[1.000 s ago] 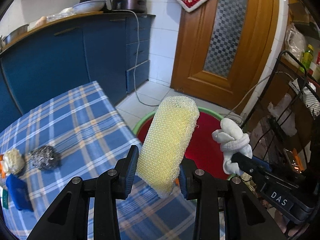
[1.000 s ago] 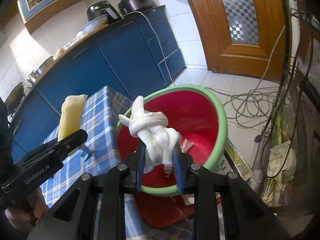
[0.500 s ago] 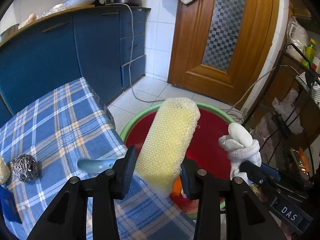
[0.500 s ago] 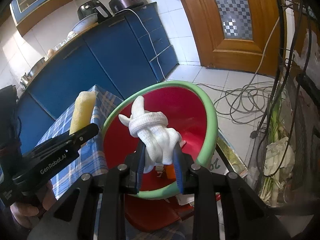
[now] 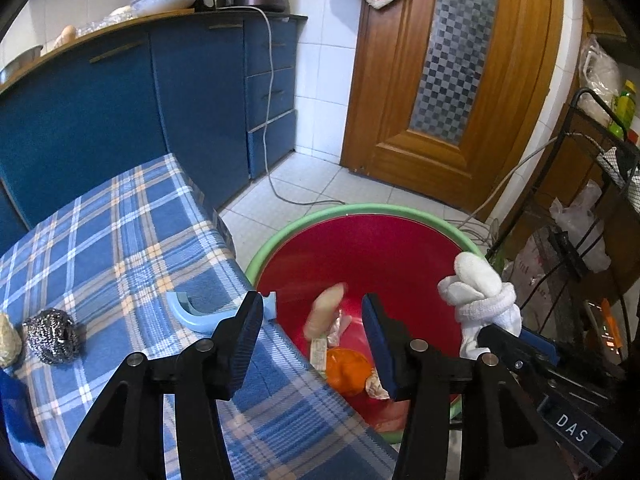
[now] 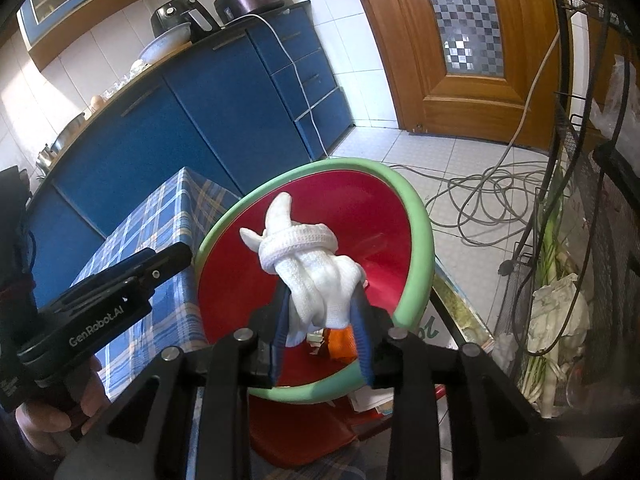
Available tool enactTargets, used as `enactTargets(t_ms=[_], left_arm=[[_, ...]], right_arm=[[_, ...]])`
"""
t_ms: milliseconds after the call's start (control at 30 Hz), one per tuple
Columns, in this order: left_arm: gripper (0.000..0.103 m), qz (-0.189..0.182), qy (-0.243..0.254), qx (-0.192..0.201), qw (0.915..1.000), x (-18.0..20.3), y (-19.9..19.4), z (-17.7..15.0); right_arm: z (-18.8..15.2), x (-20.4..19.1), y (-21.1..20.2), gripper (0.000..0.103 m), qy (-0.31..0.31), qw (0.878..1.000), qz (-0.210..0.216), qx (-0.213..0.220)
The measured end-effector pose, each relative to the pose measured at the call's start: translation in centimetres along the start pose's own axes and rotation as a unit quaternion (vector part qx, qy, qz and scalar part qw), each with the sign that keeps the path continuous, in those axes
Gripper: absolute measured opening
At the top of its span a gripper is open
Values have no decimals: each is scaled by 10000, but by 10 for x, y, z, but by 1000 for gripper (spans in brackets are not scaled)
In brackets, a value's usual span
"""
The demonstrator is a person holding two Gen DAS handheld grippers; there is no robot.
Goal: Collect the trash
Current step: 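Open both tools to drop the sponge and glove into the bucket, then move both tools back over the table toward the blue cloth and steel wool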
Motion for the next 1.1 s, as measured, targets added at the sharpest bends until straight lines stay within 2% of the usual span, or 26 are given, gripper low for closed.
enactTargets(t_ms=[33, 100, 300, 800, 1100], left_arm=[[53, 5, -11, 15, 10000, -1, -2, 0], [53, 13, -27, 40, 10000, -3, -4, 1], [53, 57, -100, 123, 9999, -10, -15, 2], [53, 274, -503, 334, 9978, -48, -62, -8], [53, 661, -929, 408, 9926, -94, -95, -25]], right_arm=[[0, 0, 0, 36, 21, 10000, -2, 3], [1, 0, 0, 46, 60, 10000, 30, 8], [4, -4, -8, 53, 59, 9998, 98, 142], [4, -34, -34, 56, -147, 9987, 338, 341], [0, -60, -46, 60, -349, 9972, 537, 396]])
Point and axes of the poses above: each gripper's, at about its wrist camera, not at the fingertips, and y roughly the way its jaws point, x to its right, z to its top, the point moved 8 cm from there along y, roughly the way its jaws point, and after that the axes turned 5 degrees about -y, right-handed, at the moved point
